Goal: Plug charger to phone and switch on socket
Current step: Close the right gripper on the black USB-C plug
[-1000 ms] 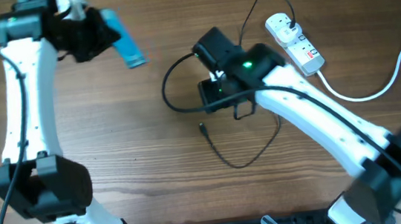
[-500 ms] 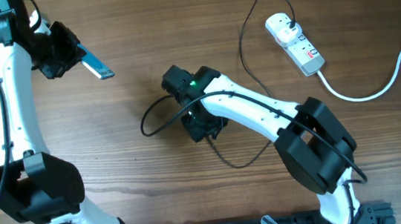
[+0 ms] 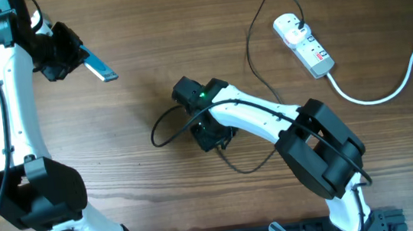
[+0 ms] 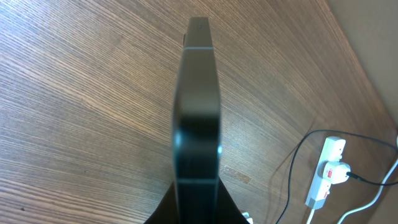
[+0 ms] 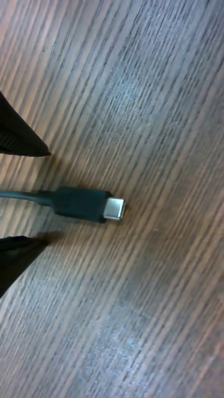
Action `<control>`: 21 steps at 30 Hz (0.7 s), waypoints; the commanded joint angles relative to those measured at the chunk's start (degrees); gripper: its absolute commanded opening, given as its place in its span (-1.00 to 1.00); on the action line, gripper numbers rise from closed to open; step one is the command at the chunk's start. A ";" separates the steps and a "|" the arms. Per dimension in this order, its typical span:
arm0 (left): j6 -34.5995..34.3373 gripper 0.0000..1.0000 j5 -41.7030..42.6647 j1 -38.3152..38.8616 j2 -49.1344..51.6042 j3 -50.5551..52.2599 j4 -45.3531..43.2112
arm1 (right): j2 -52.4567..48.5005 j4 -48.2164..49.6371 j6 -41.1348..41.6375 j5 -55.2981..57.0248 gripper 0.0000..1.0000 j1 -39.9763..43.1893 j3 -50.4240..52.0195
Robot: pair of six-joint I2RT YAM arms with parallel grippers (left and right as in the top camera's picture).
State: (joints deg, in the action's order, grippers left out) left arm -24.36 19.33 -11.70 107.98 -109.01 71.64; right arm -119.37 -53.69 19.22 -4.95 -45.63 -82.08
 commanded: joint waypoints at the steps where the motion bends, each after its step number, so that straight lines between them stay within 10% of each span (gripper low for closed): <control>1: -0.57 -0.92 0.09 -0.20 -0.20 -0.02 -0.22 | -1.20 0.72 0.46 0.20 -0.19 -0.28 0.92; 21: -0.55 -0.92 0.11 -0.20 -0.20 -0.02 -0.22 | -1.25 2.12 1.97 1.01 -0.66 -0.92 1.95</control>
State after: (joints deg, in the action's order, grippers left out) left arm -24.38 19.33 -11.70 107.98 -109.01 71.64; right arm -119.37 -52.10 20.95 -4.01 -46.00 -81.56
